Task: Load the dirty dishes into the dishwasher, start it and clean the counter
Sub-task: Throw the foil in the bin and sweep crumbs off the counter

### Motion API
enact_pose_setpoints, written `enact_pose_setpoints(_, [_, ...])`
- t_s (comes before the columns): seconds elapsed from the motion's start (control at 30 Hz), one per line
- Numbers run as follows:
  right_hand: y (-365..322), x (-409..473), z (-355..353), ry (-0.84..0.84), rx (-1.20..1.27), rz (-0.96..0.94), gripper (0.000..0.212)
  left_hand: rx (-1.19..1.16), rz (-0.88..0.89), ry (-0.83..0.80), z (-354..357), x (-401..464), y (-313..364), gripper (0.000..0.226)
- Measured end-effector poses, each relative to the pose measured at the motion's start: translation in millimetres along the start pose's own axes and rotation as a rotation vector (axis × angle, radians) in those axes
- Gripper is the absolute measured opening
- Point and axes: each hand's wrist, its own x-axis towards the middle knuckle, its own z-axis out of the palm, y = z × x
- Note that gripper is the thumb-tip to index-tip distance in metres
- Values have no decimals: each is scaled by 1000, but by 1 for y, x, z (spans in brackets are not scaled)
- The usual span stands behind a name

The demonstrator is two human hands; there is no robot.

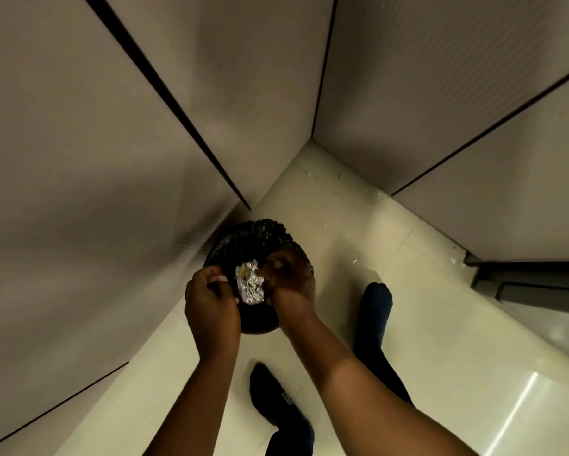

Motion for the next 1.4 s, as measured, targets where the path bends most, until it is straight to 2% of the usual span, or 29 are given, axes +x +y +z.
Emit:
enact_pose_setpoints(0.03, [-17,-13,-9,-13,93,57,24,43,65,2,-6,-7,12,24])
enact_pose_setpoints(0.1, [-51,-39,-25,-39,130,45,9,81,157,-31,-19,-23,43,27])
enact_pose_setpoints(0.2, [-114,-73,-50,-29,128,-9,18,76,255,-82,-40,-51,107,32])
enact_pose_setpoints(0.3, [-187,-112,-75,-118,237,-15,27,70,292,-139,-61,-73,176,38])
enact_pose_setpoints(0.4, [-258,-157,-97,-243,244,-99,26,19,529,-163,-88,-105,254,41])
enact_pose_setpoints(0.53, [-351,-194,-119,-305,206,-271,21,8,812,-162,-116,-133,354,46])
enact_pose_setpoints(0.63, [-408,-210,-135,-348,176,-371,20,-29,864,-173,-124,-139,410,40])
enact_pose_setpoints(0.7, [-442,-211,-146,-353,151,-410,19,-76,870,-77,-126,-131,442,39])
enact_pose_setpoints(0.87, [-508,-186,-171,-349,84,-529,16,-224,699,232,-138,-99,477,28])
enact_pose_setpoints(0.97, [-532,-158,-181,-297,-55,-585,15,-229,611,388,-148,-82,479,25])
enact_pose_setpoints(1.1, [-550,-128,-177,-276,-275,-655,13,-187,444,607,-170,-56,461,24])
enact_pose_setpoints(1.3, [-566,-85,-144,-297,-361,-679,14,-55,173,953,-210,-13,441,21])
enact_pose_setpoints(1.4, [-578,-68,-130,-307,-463,-754,14,108,55,1026,-235,8,436,22])
